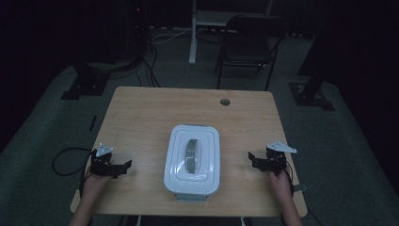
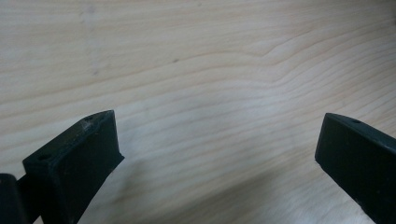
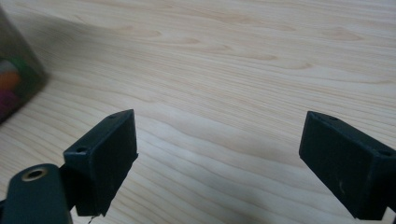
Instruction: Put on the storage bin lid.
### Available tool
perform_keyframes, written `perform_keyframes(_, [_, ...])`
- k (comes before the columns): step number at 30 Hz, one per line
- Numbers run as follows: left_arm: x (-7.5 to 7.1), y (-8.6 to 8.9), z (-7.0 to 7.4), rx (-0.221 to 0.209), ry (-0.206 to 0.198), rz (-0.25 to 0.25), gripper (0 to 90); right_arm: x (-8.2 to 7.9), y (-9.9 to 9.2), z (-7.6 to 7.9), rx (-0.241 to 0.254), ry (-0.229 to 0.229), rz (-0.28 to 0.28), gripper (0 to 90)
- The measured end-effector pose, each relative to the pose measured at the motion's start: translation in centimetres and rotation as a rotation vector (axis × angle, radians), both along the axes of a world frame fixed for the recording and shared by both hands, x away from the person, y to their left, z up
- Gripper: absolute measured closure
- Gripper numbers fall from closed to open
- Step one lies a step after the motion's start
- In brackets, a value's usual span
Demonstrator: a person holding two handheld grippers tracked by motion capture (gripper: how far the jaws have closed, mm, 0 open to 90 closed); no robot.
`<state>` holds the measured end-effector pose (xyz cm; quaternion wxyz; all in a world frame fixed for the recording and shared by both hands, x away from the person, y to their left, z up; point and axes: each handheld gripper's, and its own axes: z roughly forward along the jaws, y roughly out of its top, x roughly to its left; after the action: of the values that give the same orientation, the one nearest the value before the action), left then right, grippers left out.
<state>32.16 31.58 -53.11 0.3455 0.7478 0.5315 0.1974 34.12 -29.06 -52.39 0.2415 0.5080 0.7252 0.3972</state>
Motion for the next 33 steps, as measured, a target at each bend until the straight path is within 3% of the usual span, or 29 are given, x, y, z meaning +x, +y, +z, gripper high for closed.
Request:
perform_keyframes(15, [-1.9, 2.1, -0.2, 0.019, 0.022, 0.159, 0.5, -1.5, -3.1, -0.8, -0.043, 0.034, -0.199, 11.3])
perform_keyframes(19, [-2.2, 2.2, -0.6, 0.025, 0.034, 0.211, 0.5, -1.8, -3.6, -1.3, -0.049, 0.056, -0.250, 11.3])
perform_keyframes(24, [-2.3, 2.3, -0.9, 0.002, 0.034, 0.226, 0.6, -1.8, -3.9, -2.3, -0.040, 0.107, -0.312, 11.3])
perform_keyframes(27, [-2.2, 2.2, -1.2, 0.002, 0.045, 0.232, 0.5, -1.8, -3.9, -2.5, -0.040, 0.125, -0.326, 11.3])
perform_keyframes(30, [-2.2, 1.8, -1.4, 0.034, 0.037, 0.249, 0.6, -1.6, -4.0, -2.6, -0.042, 0.145, -0.335, 11.2])
perform_keyframes(33, [-2.2, 1.5, -1.5, 0.053, 0.034, 0.279, 0.6, -1.3, -3.8, -2.6, -0.072, 0.149, -0.334, 12.7])
